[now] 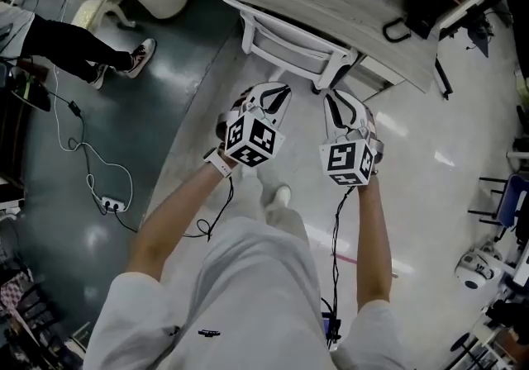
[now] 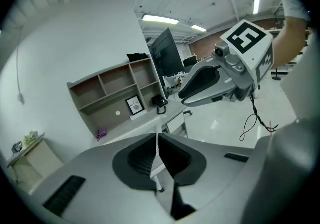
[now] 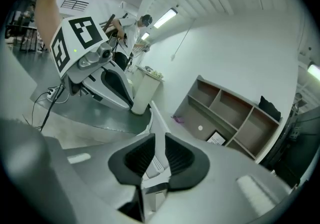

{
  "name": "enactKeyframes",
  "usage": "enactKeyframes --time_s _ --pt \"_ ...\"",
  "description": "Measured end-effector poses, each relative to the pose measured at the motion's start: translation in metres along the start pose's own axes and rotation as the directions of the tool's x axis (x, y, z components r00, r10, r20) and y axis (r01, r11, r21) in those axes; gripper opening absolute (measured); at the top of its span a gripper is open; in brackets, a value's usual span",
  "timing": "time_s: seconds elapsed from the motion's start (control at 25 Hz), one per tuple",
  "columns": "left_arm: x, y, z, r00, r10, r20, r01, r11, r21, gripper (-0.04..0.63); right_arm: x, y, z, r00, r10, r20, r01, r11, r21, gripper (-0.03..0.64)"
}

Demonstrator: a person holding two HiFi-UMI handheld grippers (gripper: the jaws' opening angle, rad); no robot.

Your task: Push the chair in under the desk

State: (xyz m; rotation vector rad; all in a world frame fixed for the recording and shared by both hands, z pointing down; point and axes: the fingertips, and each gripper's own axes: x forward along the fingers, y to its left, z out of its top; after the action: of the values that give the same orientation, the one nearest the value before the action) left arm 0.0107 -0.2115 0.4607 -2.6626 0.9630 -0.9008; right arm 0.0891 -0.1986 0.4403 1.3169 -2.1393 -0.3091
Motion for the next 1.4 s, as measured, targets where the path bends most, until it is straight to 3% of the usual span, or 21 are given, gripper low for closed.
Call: enactKeyframes --time_s 0.24,0.76,1.16,1.28,1.4 --pt "-0.064 -0.009 0.020 0.992 0.104 0.068 -0.095 0.988 -0.118 0.011 -0.053 0.022 0.019 0.999 -0.015 0.038 0.013 0.999 0.045 0.074" --pt "-0.186 -0.042 0.052 0.949 0.266 0.173 -0.189 0.911 -0.366 0.008 -0.156 0.047 0.043 0.994 -0.018 0.110 -0.006 0.978 0.210 0.041" --pt "-0.229 -0.077 0.048 0.957 0.231 0.175 -0.140 0.898 -0.417 0.008 -0.222 0.051 0.043 0.995 -0.030 0.096 0.002 0.959 0.282 0.041" --pt "-0.232 -0.073 0.052 0.956 0.219 0.194 -0.125 0.906 -0.405 0.008 -0.229 0.046 0.044 0.996 -0.044 0.074 0.019 0.949 0.316 0.041" --pt "-0.234 -0.072 0.060 0.952 0.216 0.219 -0.116 0.911 -0.395 0.008 -0.226 0.045 0.054 0.995 -0.041 0.093 0.012 0.957 0.289 0.041"
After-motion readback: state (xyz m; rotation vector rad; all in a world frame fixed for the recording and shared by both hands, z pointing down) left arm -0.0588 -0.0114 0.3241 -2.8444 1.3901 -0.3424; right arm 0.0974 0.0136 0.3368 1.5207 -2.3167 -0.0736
